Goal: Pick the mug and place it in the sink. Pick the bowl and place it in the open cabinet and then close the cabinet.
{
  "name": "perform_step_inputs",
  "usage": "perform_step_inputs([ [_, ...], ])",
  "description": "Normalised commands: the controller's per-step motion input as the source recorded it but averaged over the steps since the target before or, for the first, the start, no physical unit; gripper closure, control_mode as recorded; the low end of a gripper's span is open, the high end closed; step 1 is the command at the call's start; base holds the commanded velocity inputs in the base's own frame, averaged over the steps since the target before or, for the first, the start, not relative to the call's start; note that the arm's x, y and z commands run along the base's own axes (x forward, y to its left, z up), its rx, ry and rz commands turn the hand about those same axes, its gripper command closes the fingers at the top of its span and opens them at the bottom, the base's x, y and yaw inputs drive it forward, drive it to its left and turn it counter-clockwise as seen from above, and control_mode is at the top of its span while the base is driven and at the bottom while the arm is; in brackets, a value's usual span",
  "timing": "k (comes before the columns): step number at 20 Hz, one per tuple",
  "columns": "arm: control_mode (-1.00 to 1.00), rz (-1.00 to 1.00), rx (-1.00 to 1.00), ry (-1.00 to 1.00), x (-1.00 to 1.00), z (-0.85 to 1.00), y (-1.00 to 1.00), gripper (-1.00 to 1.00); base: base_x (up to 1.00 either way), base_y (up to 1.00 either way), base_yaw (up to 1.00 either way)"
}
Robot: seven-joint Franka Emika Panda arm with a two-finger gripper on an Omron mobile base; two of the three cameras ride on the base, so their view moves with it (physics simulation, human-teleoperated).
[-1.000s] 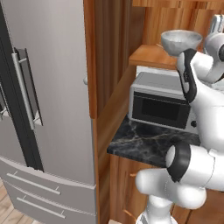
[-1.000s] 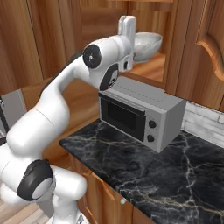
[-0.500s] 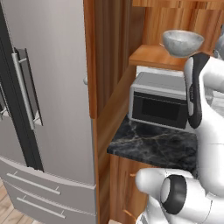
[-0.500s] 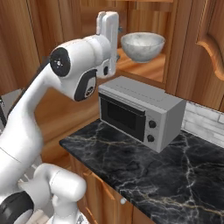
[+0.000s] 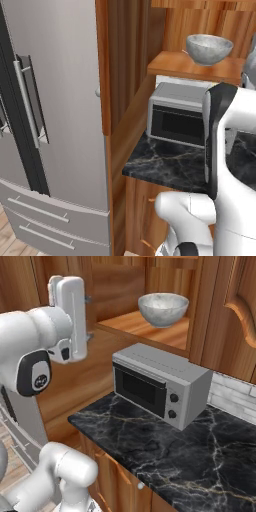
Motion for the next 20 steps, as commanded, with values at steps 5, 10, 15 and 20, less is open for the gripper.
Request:
perform_step_inputs([
  [5, -1.0, 0.0, 0.0, 0.0, -1.0, 0.0, 0.34, -1.0, 0.0, 0.0, 0.0],
  [10, -1.0, 0.0, -0.02, 0.0, -0.97, -0.03, 0.35, -1.0, 0.0, 0.0, 0.0],
  [15, -1.0, 0.0, -0.07, 0.0, -0.88, 0.0, 0.65, -1.0, 0.0, 0.0, 0.0],
  [20, -1.0, 0.0, -0.07, 0.0, -0.71, 0.0, 0.72, -1.0, 0.0, 0.0, 0.0],
])
